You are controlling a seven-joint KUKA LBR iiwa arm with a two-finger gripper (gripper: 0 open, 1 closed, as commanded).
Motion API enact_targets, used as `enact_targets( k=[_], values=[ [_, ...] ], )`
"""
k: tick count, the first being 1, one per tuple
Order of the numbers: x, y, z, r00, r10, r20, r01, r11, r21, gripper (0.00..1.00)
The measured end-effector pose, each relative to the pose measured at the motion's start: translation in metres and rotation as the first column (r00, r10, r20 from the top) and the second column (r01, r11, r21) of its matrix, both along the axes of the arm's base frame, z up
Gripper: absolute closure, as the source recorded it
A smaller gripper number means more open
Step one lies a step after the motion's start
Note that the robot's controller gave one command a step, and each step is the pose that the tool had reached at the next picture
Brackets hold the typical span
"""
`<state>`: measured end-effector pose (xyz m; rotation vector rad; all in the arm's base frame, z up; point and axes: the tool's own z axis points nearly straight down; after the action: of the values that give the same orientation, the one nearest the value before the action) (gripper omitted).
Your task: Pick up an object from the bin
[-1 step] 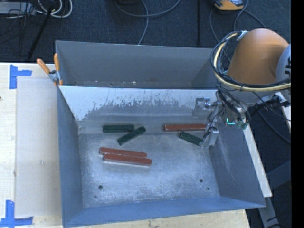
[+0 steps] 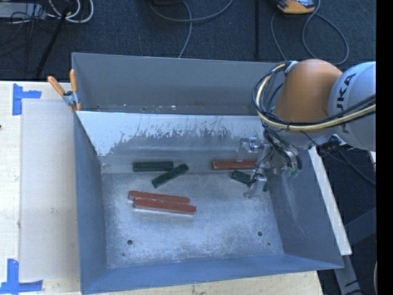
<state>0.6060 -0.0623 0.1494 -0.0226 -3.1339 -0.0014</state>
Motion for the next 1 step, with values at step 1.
enact_targets(
  k=[1],
  values=[
    [0.0081,-0.0811,-0.0742,0.999,0.034,0.002,-0.034,0.999,-0.003,0.00]
  ],
)
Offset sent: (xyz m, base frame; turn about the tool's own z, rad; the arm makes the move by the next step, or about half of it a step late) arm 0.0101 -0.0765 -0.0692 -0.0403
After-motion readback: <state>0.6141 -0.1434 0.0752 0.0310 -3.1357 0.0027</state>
